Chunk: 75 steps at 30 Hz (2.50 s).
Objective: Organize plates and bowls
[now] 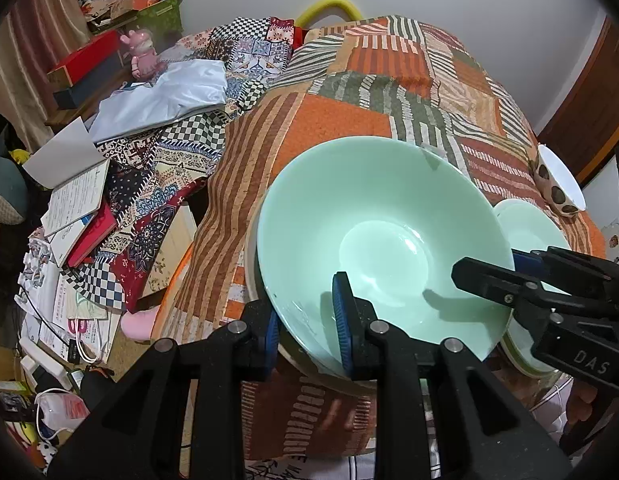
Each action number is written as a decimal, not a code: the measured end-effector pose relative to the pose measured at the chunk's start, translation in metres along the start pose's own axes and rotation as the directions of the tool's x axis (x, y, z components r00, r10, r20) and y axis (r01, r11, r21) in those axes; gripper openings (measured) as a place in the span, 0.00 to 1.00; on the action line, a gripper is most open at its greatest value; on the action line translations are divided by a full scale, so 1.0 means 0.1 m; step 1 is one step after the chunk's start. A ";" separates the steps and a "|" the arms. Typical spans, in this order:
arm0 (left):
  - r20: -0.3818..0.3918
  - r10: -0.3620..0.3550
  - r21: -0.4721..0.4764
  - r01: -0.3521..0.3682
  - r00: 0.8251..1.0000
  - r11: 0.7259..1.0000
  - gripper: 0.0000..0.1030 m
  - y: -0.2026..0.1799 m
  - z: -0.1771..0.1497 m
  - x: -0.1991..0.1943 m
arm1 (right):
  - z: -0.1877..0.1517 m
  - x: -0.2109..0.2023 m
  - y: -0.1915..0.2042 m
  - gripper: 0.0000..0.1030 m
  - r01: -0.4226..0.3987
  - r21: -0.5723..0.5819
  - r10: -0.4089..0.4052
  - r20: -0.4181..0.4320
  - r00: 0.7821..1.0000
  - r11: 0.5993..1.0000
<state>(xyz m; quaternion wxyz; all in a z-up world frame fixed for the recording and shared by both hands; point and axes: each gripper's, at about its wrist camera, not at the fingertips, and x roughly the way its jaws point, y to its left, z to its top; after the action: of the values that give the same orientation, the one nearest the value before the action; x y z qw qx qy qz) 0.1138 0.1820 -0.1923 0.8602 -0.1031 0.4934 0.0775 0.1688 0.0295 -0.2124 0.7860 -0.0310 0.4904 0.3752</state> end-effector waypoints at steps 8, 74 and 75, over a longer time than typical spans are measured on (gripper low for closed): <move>0.001 0.021 0.009 -0.021 1.000 1.000 0.23 -0.01 0.02 0.03 | 0.00 -0.06 -0.03 0.30 0.023 -0.015 -0.023 0.008 1.000 1.000; 0.018 -0.213 0.350 0.193 0.977 0.917 0.76 -3.00 1.20 0.69 | -0.19 -1.47 -3.20 0.36 0.359 0.383 -0.433 0.126 0.893 0.851; 0.013 -0.215 0.350 0.197 0.977 0.916 0.76 -3.02 1.21 0.73 | -0.17 -1.44 -3.23 0.33 0.356 0.382 -0.426 0.115 0.897 0.853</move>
<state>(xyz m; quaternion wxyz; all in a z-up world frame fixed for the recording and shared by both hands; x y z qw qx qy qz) 0.3223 -0.0769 -0.1651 0.8806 0.0007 0.4635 -0.0989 0.3218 -0.2898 -0.2100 0.8829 0.0472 0.4529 0.1141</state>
